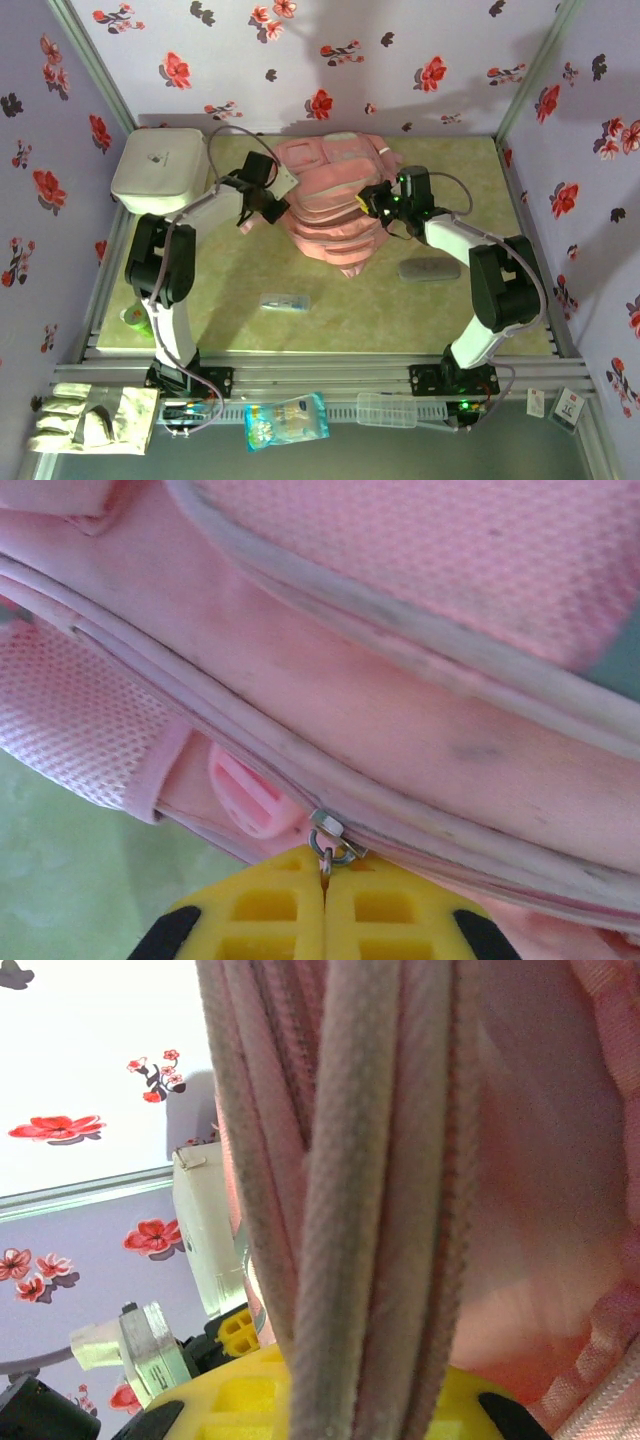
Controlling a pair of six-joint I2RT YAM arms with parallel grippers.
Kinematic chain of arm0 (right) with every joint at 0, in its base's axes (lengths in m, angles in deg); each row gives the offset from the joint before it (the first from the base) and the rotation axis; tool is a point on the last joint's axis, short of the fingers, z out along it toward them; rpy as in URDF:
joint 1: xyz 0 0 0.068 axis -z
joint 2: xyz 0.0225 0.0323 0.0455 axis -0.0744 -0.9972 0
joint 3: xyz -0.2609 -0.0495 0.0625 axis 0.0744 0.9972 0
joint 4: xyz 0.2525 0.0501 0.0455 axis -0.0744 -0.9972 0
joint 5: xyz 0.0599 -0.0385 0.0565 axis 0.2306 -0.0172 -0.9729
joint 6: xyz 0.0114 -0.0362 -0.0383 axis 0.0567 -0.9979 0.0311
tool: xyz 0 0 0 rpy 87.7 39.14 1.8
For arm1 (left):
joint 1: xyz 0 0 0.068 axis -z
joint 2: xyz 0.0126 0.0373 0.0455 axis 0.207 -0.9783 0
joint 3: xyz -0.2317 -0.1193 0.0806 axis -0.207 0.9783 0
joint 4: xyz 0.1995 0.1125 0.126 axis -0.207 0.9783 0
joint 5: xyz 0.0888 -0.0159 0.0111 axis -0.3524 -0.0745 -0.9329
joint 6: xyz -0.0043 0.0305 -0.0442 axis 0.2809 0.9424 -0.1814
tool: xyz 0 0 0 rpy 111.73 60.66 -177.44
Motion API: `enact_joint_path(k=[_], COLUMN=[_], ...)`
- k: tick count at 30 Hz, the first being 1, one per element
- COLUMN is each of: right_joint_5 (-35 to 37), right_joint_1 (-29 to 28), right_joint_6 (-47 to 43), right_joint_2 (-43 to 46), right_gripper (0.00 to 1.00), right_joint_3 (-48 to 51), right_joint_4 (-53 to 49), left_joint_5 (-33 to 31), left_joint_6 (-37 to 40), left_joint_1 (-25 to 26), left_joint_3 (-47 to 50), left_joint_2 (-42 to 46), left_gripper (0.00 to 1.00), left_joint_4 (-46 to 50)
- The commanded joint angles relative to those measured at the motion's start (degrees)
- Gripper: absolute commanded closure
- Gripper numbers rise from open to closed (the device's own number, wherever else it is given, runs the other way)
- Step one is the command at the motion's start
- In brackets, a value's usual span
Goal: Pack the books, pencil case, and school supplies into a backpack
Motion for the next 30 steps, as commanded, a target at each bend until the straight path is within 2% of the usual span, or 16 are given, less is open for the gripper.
enact_joint_path(k=[1,5,8,11,14,18,23,27,30], right_joint_5=[3.28,1.18,0.20,0.30,2.84,10.42,26.55,37.13,41.78], right_joint_1=[2.91,1.74,1.04,1.00,1.03,1.43,2.49,3.11,3.22], right_joint_6=[-1.92,-2.42,-2.89,-4.05,-8.64,-16.09,-22.70,-23.29,-19.99], right_joint_2=[2.06,0.02,-1.17,-0.59,2.58,8.50,14.37,17.48,19.30], right_gripper=[0.97,0.96,0.91,0.67,0.46,0.31,0.21,0.14,0.06], right_joint_3=[-0.18,-2.09,-3.32,-3.53,-3.46,-2.52,-0.31,0.85,2.97], right_joint_4=[3.08,3.00,2.08,-0.82,-8.84,-22.58,-39.82,-50.55,-54.34], left_joint_5=[-8.42,-12.90,-13.79,-13.54,-13.58,-13.85,-14.85,-15.80,-16.71], left_joint_6=[-0.56,-5.13,-8.79,-10.96,-14.39,-21.43,-29.11,-31.08,-31.85], left_joint_1=[-3.50,-5.11,-6.31,-6.36,-6.45,-6.85,-7.64,-7.98,-8.21], left_joint_3=[-4.18,-7.46,-7.35,-3.71,0.13,5.79,11.08,13.37,14.59], left_joint_2=[-2.41,-4.85,-4.08,-0.60,3.90,11.44,20.71,27.17,30.65], left_gripper=[0.95,0.95,0.91,0.80,0.62,0.41,0.22,0.09,0.01], left_joint_4=[-0.08,-0.75,-1.03,-2.42,-1.76,-0.63,-0.38,-0.77,-2.00])
